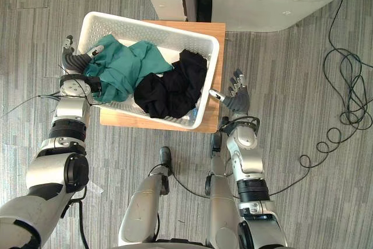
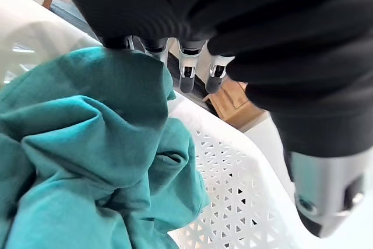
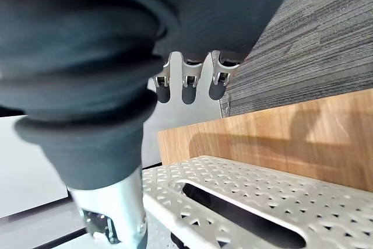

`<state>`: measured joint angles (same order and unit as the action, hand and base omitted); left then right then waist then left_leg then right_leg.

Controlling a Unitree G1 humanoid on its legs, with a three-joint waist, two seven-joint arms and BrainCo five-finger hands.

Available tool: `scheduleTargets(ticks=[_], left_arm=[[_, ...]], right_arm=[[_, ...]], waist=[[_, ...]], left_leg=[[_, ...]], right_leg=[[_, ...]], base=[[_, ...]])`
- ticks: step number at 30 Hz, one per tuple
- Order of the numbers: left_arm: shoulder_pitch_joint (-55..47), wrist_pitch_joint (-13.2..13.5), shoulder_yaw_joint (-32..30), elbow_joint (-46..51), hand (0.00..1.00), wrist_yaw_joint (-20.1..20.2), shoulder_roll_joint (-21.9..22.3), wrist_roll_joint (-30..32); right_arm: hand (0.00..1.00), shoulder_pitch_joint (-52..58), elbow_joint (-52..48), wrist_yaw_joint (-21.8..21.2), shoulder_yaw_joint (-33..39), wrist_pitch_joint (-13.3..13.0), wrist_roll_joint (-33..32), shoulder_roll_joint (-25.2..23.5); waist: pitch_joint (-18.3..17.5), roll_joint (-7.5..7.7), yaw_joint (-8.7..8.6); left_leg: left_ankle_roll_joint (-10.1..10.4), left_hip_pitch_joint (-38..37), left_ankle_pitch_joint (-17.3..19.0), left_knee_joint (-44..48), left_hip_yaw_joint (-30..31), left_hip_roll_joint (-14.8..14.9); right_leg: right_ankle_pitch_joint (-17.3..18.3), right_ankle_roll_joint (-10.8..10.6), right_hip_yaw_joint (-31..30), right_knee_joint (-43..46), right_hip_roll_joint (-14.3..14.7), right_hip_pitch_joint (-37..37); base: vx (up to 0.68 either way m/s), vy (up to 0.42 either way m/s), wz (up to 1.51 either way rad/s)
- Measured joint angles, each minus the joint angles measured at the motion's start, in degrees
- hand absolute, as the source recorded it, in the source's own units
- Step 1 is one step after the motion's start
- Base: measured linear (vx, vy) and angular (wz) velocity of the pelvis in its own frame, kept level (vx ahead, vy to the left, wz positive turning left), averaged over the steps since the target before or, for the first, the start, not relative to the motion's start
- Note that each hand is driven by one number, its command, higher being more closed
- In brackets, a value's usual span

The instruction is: Pick up the laundry basket with both hands and put the clothes into the washing machine.

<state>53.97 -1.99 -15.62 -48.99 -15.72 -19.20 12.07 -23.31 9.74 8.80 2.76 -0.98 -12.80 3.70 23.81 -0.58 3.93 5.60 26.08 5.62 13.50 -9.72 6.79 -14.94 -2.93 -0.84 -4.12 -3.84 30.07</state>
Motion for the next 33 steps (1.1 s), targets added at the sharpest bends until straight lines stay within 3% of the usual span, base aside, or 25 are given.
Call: scheduleTargets(ticks=[4, 9, 13, 24, 27, 33], left_arm=[[-1.5, 0.0, 4.6, 2.0, 0.0, -1.1, 0.2, 0.5], [-9.1, 2.1, 12.0, 10.3, 0.0, -3.5, 5.3, 1.4], [-14.3, 2.8, 17.4, 13.8, 0.0, -3.7, 6.2, 1.4], [-21.7, 3.5, 19.9, 21.0, 0.0, -4.7, 6.4, 0.9], [-25.5, 2.1, 19.3, 27.1, 0.0, -4.7, 6.8, -0.2], [-32.7, 2.4, 18.1, 42.8, 0.0, -4.9, 10.0, -0.2]], right_arm=[[0.0, 0.0, -1.3, 0.2, -1.1, 0.2, 0.0, -0.6], [0.0, 0.5, -1.5, 2.3, 0.2, 0.2, 0.1, -1.4], [0.0, 1.3, 1.6, 2.9, 1.8, 0.2, 0.6, 0.3], [0.0, -0.5, 9.6, 2.4, 2.0, -0.1, 2.1, 3.4], [0.0, 0.1, 9.5, 2.2, 2.0, -0.3, 2.2, 3.3], [0.0, 2.3, 9.4, 2.0, 4.0, -0.7, 2.7, 1.5]], waist=[[0.0, 0.03, 0.03], [0.0, 0.09, 0.14], [0.0, 0.04, -0.23], [-0.1, -0.04, -3.05], [-0.2, -0.08, -3.18], [-0.3, -0.25, -3.03]], left_leg=[[-0.1, 0.5, 0.2, 0.6, 0.5, -0.1], [-0.2, -1.7, 0.1, -0.1, 1.9, -1.1], [-1.2, -4.3, -0.8, -3.1, 2.3, -3.1], [-3.1, -6.1, -3.7, -7.4, 3.9, -7.1], [-3.1, -6.1, -3.8, -7.6, 4.0, -7.3], [-3.1, -6.1, -3.8, -7.6, 4.4, -7.2]], right_leg=[[0.0, 0.0, 0.5, 0.0, -0.1, -0.1], [0.1, -0.2, 0.8, -0.3, -1.0, -2.5], [-0.3, -1.3, 0.6, -1.5, -2.4, -4.4], [-0.5, -3.0, 0.8, -1.5, -5.5, -4.8], [-0.4, -3.2, 0.8, -1.5, -5.5, -4.7], [-0.4, -3.2, 0.3, -1.5, -5.4, -4.7]], base=[[0.01, -0.003, 0.06], [0.02, 0.016, 0.1], [0.01, 0.024, 0.05], [0.0, 0.027, 0.1], [0.01, -0.003, 0.0], [0.02, -0.007, 0.01]])
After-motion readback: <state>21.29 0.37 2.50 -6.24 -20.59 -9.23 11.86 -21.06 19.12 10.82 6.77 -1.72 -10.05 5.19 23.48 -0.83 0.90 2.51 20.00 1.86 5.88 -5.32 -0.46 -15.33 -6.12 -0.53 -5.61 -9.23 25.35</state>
